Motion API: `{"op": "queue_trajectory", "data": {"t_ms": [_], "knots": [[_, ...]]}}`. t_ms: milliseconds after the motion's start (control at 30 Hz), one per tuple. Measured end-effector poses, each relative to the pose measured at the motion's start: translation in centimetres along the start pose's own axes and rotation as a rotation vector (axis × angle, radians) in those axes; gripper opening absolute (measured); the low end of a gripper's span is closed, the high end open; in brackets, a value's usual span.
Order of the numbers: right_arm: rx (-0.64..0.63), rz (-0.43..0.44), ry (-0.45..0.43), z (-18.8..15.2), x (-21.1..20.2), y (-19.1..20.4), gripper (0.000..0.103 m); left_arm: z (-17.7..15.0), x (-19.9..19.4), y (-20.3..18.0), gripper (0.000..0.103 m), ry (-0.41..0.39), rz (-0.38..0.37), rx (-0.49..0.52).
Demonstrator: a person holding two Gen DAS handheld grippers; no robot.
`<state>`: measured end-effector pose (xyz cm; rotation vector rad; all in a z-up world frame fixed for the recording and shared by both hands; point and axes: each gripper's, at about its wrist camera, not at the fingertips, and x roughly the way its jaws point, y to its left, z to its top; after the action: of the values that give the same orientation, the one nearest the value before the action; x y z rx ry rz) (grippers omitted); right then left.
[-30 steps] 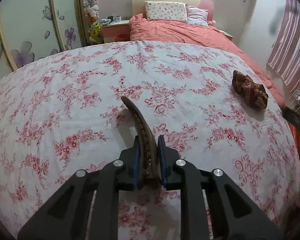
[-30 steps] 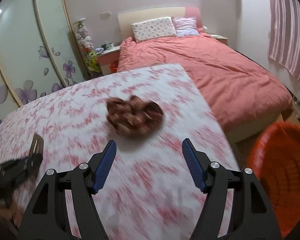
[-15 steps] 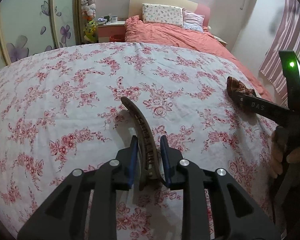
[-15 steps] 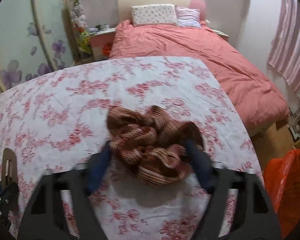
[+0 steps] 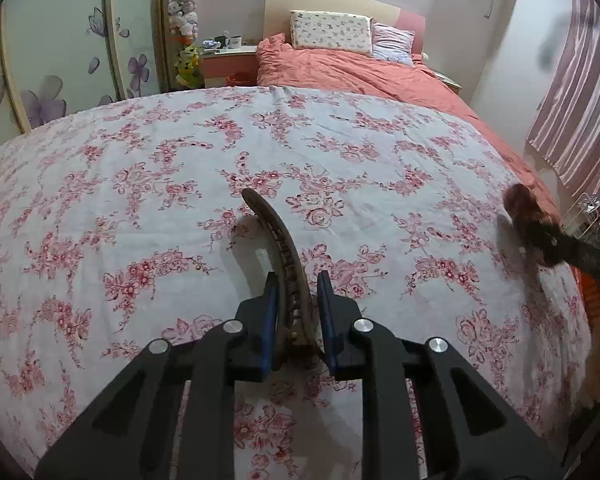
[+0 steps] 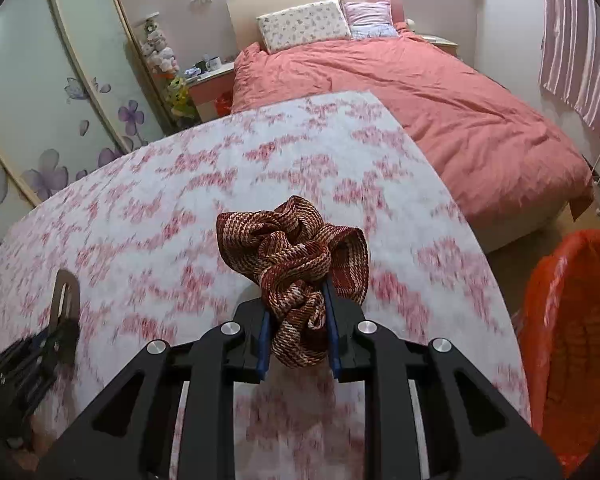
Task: Collect trash
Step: 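Carry clip and cloth over the orange basket and open both tools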
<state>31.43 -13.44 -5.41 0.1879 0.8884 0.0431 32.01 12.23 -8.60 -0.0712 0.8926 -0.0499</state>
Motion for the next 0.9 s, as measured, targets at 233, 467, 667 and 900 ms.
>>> {"op": "queue_trajectory", "data": {"t_ms": [233,467,667,900], "knots": [[-0.003,0.010,-0.011,-1.4,-2.3,0.1,0.022,-0.2,-1.7,-0.7,0.019,-0.026,0.010,0.013],[0.005,0.006,-0.053,-1.9,-5.2,-0.5,0.022,0.1,-4.7,-1.9,0.016,-0.073,-0.015,0.032],[0.009,0.007,-0.100,-2.1,-8.0,-0.9,0.022,0.5,-7.2,-3.1,0.001,-0.110,-0.052,0.052],[0.029,0.005,-0.104,-3.3,-8.7,-1.8,0.022,-0.4,-7.1,-2.4,0.007,-0.081,-0.076,0.020]]}}
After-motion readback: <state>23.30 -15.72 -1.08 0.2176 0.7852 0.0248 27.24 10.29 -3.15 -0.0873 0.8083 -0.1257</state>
